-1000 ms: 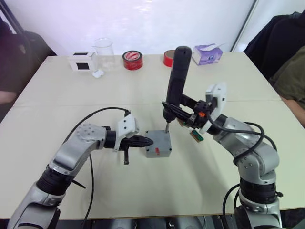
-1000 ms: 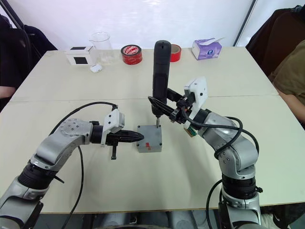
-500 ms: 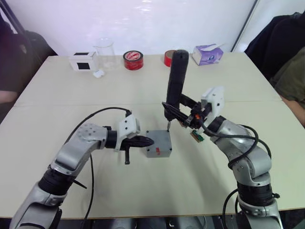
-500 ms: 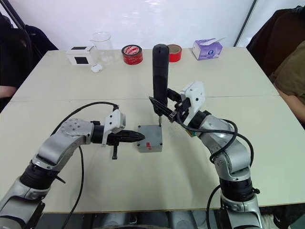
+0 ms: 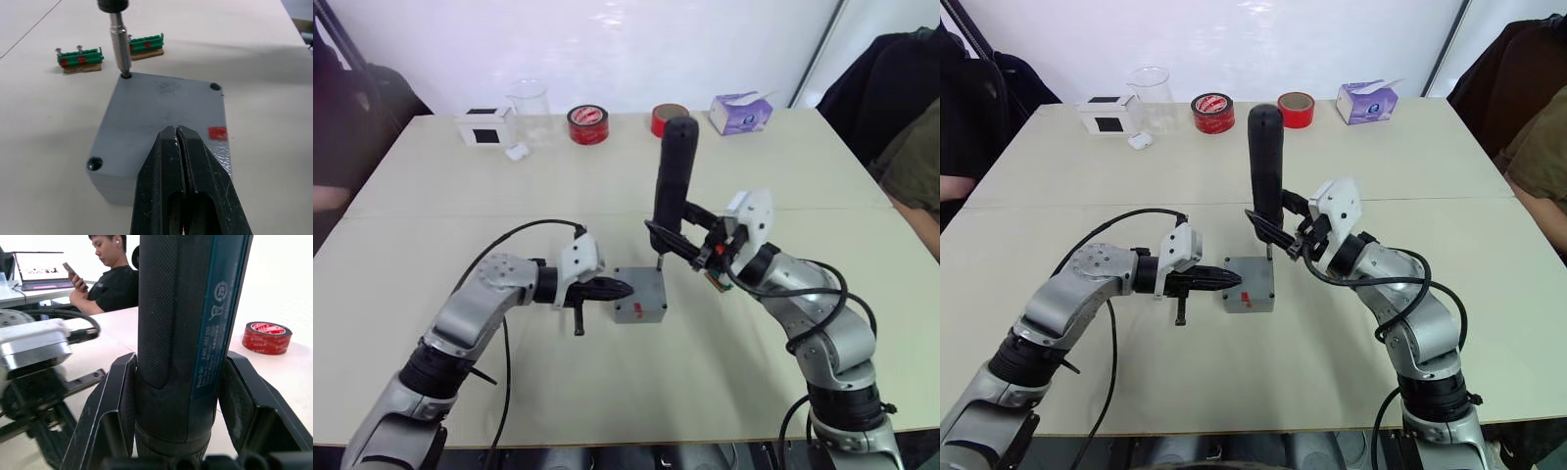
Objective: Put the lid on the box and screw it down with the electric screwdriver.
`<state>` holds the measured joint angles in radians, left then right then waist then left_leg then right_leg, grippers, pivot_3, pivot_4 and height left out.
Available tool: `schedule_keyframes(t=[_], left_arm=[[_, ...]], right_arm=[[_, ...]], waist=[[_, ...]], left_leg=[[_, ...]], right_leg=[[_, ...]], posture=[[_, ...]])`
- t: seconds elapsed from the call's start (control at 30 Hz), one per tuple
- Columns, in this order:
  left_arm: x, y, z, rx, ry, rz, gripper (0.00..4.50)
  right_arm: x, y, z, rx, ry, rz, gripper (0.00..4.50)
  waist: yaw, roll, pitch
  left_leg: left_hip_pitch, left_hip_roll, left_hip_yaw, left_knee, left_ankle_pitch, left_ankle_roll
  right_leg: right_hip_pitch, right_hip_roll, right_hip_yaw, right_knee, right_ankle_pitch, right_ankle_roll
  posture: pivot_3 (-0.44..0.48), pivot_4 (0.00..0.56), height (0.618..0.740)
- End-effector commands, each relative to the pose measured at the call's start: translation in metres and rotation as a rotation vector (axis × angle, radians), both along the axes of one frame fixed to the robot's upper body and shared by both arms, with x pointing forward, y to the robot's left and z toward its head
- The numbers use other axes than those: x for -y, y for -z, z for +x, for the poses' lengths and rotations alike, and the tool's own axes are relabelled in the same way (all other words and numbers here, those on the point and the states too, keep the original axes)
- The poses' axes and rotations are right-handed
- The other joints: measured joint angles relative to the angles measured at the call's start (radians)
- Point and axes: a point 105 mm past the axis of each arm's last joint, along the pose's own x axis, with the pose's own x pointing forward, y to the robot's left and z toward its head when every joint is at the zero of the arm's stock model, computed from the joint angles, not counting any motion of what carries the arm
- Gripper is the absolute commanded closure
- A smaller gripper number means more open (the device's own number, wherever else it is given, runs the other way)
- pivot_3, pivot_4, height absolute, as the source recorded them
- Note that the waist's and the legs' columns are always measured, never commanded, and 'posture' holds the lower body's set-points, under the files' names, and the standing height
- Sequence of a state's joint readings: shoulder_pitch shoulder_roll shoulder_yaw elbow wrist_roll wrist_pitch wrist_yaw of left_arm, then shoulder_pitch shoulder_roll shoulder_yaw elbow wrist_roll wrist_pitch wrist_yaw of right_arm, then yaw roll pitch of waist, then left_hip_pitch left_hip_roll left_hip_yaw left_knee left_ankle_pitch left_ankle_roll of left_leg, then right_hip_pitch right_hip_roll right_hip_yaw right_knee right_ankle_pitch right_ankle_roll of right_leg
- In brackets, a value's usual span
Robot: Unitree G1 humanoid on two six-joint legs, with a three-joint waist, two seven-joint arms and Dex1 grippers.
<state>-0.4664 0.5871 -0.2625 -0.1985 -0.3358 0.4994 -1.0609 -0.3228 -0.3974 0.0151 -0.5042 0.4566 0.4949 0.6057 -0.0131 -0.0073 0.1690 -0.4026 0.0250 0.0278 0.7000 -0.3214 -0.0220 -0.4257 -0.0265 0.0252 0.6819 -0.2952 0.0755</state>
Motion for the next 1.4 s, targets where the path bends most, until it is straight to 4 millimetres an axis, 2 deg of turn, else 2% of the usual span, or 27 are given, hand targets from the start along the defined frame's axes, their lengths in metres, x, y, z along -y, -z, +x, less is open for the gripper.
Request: schedule_keyframes(t=[0.03, 0.1, 0.23, 0.5, 0.63, 0.93, 1.13, 1.27, 1.33, 1.4], left_arm=[[0.003, 0.000, 0.001, 0.009, 0.007, 0.011, 4.50], [0.004, 0.002, 0.002, 0.008, 0.006, 0.018, 4.50], [0.008, 0.010, 0.004, -0.006, 0.014, 0.043, 4.50], [0.007, 0.018, 0.001, -0.017, 0.030, 0.074, 4.50], [0.007, 0.023, 0.000, -0.030, 0.030, 0.086, 4.50], [0.005, 0.032, 0.000, -0.049, 0.021, 0.102, 4.50], [0.005, 0.034, 0.000, -0.054, 0.016, 0.102, 4.50], [0.005, 0.035, 0.000, -0.055, 0.014, 0.100, 4.50], [0.005, 0.033, 0.000, -0.055, 0.007, 0.088, 4.50], [0.003, 0.029, -0.001, -0.053, 0.012, 0.072, 4.50]], right_arm=[[-0.006, 0.001, -0.008, -0.009, -0.047, -0.003, 2.67], [-0.006, 0.003, -0.007, -0.014, -0.041, -0.009, 2.67], [-0.006, 0.023, 0.000, -0.074, -0.005, -0.066, 2.67], [0.004, 0.048, 0.014, -0.201, 0.103, -0.130, 2.67], [0.011, 0.063, 0.019, -0.273, 0.154, -0.161, 2.67], [0.014, 0.075, 0.020, -0.343, 0.192, -0.167, 2.67], [0.014, 0.078, 0.017, -0.354, 0.192, -0.175, 2.67], [0.015, 0.074, 0.018, -0.333, 0.200, -0.164, 2.67], [0.015, 0.063, 0.021, -0.276, 0.208, -0.141, 2.67], [0.011, 0.039, 0.019, -0.196, 0.178, -0.081, 2.67]], waist=[[-0.001, 0.000, 0.000], [0.000, 0.000, 0.000], [0.000, 0.000, 0.000], [-0.001, -0.002, -0.003], [0.001, -0.004, -0.011], [0.002, -0.009, -0.030], [0.002, -0.009, -0.034], [0.002, -0.009, -0.036], [0.002, -0.009, -0.036], [0.002, -0.009, -0.036]], left_leg=[[0.000, 0.000, 0.000, 0.000, 0.000, 0.000], [0.001, 0.000, 0.000, 0.000, 0.000, 0.000], [0.003, 0.000, 0.000, 0.000, 0.000, 0.000], [0.031, 0.000, 0.000, -0.003, -0.001, 0.002], [0.031, 0.001, -0.001, -0.003, -0.001, 0.002], [0.032, 0.001, -0.002, -0.005, -0.002, 0.003], [0.033, 0.001, -0.002, -0.007, -0.002, 0.003], [0.033, 0.001, -0.002, -0.008, -0.002, 0.004], [0.033, 0.001, -0.002, -0.009, -0.002, 0.004], [0.033, 0.001, -0.002, -0.009, -0.002, 0.004]], right_leg=[[0.000, 0.000, 0.000, 0.000, 0.000, 0.000], [0.000, 0.000, 0.000, 0.000, 0.000, 0.000], [0.004, 0.000, 0.000, 0.000, 0.000, 0.000], [0.032, 0.001, 0.000, -0.005, -0.001, -0.001], [0.033, 0.000, 0.000, -0.006, -0.001, -0.001], [0.037, -0.001, -0.001, -0.013, -0.001, -0.002], [0.038, -0.002, -0.001, -0.016, -0.003, -0.004], [0.038, -0.003, -0.001, -0.017, -0.003, -0.005], [0.038, -0.003, -0.001, -0.017, -0.003, -0.005], [0.038, -0.004, -0.001, -0.017, -0.003, -0.005]], posture=[[0.000, 0.150, 0.740], [0.000, 0.150, 0.740], [0.000, 0.150, 0.740], [0.000, 0.150, 0.740], [0.000, 0.150, 0.740], [0.000, 0.150, 0.740], [0.000, 0.150, 0.740], [0.000, 0.150, 0.740], [0.000, 0.150, 0.740], [0.000, 0.150, 0.740]])
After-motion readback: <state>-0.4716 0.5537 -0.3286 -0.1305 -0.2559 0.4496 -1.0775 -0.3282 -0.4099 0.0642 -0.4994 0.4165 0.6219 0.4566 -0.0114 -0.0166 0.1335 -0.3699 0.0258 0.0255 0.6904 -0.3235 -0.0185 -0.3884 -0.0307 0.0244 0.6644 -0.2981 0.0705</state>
